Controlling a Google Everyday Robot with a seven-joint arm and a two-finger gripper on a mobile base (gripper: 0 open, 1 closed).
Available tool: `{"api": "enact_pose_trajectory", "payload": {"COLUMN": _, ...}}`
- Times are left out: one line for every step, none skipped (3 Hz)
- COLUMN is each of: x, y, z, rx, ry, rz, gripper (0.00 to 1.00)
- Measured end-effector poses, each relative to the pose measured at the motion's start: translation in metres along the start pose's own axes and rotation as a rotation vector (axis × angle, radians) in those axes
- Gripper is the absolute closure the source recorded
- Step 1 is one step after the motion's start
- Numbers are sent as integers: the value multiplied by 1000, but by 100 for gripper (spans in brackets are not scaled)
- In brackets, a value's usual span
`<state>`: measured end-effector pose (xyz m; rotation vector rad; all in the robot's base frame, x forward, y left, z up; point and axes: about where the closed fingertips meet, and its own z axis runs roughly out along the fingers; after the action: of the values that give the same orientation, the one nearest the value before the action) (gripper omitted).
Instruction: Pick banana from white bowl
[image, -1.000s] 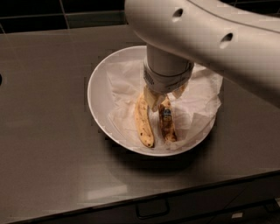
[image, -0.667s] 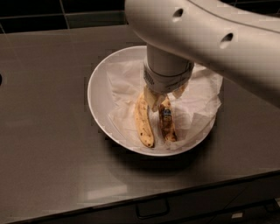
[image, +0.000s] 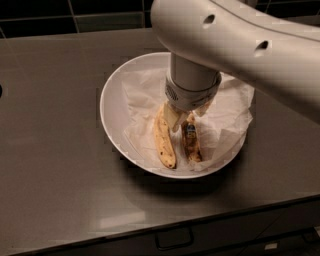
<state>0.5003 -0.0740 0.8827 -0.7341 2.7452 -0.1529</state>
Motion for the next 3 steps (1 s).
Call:
{"api": "enact_pose_trajectory", "payload": {"x": 3, "y": 1, "z": 6, "rx": -26, "ry": 9, "rz": -4, "gripper": 47}}
{"api": "enact_pose_trajectory", "payload": {"x": 6, "y": 0, "z": 13, "rx": -44, "ry": 31, "rz": -7, "gripper": 48}}
{"api": "enact_pose_trajectory", "payload": {"x": 13, "y": -1, "z": 22, "rx": -85, "ry": 48, "rz": -20, "gripper": 45}}
